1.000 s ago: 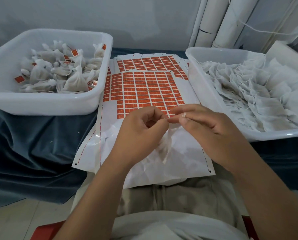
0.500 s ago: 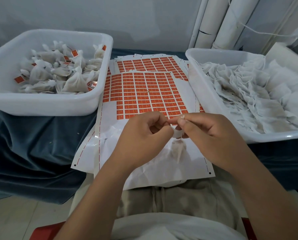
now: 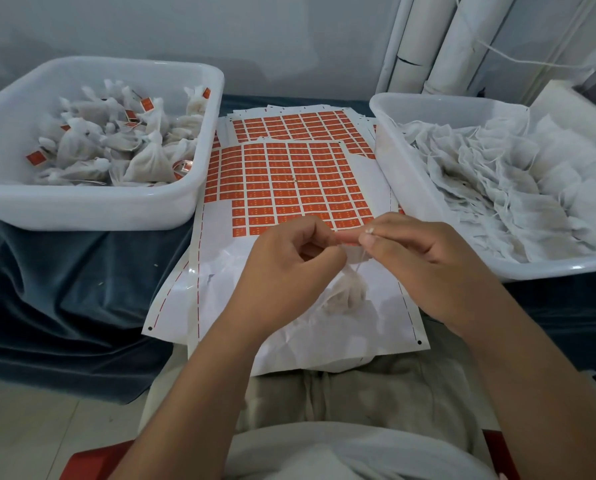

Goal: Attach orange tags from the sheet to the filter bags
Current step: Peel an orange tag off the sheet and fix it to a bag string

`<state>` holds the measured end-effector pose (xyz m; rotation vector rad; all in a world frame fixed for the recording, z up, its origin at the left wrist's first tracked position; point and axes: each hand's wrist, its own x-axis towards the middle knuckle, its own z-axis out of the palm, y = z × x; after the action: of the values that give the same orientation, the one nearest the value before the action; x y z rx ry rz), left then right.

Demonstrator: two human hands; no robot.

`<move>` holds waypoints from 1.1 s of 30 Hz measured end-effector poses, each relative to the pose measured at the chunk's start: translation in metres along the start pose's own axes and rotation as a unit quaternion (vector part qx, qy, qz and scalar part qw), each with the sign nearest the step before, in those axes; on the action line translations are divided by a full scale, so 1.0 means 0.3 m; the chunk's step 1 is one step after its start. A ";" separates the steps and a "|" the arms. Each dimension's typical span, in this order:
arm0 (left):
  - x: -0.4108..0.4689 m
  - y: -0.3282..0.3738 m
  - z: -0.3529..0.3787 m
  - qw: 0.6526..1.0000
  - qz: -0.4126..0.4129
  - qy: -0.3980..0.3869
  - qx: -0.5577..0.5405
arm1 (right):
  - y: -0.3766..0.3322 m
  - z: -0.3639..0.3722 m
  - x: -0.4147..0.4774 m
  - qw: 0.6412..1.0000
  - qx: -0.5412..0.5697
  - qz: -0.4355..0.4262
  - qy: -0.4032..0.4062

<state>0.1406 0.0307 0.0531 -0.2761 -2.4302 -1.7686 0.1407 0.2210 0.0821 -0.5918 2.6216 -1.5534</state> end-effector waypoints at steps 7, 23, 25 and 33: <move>-0.003 0.008 0.001 1.000 -0.002 -0.008 -0.004 | 0.005 0.008 0.004 1.000 -0.004 -0.010 0.022; 0.001 -0.008 0.001 0.999 -0.015 -0.008 -0.050 | 0.037 0.034 0.020 0.998 0.033 -0.007 0.051; 0.003 -0.008 0.001 0.998 -0.016 -0.011 -0.062 | 0.031 0.037 0.021 0.997 0.049 -0.002 0.058; 0.006 -0.011 0.011 0.994 -0.039 -0.016 -0.105 | 0.021 0.033 0.011 0.993 0.059 0.002 0.097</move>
<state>0.1382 0.0330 0.0496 -0.2351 -2.3070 -2.0717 0.1378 0.2143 0.0723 -0.4490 2.6359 -1.8376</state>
